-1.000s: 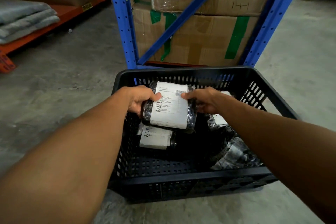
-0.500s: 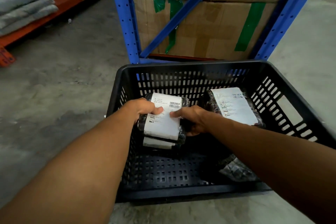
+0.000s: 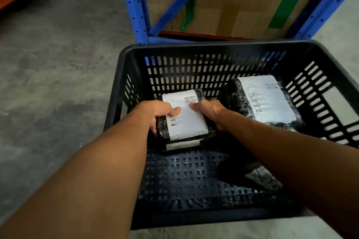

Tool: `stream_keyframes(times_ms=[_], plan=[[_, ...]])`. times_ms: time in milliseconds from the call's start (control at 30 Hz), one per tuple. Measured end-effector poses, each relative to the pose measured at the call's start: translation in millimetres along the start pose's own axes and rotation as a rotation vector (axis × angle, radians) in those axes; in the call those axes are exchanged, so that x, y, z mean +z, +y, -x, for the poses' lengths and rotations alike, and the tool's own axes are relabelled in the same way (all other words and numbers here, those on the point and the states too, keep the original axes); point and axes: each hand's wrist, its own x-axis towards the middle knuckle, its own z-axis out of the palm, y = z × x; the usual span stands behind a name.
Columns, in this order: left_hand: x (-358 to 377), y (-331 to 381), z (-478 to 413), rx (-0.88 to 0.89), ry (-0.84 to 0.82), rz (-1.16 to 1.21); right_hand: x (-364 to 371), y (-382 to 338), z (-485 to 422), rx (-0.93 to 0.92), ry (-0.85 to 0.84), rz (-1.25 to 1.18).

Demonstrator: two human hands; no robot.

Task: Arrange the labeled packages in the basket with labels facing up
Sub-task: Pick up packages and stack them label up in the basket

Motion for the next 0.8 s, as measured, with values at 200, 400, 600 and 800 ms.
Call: stream_keyframes(times_ms=[200, 400, 600, 800], plan=[[10, 6, 11, -0.017, 0.05, -0.186, -1, -5, 15, 0.043, -0.074, 0.17], [29, 21, 24, 0.176, 0.387, -0.599, -12, -24, 54, -0.051, -0.119, 0.589], [43, 44, 48, 0.488, 0.723, -0.691, -83, -50, 81, -0.027, -0.038, 0.733], [115, 21, 55, 0.361, -0.12, -0.878, -185, -12, 108, 0.277, -0.105, 0.989]])
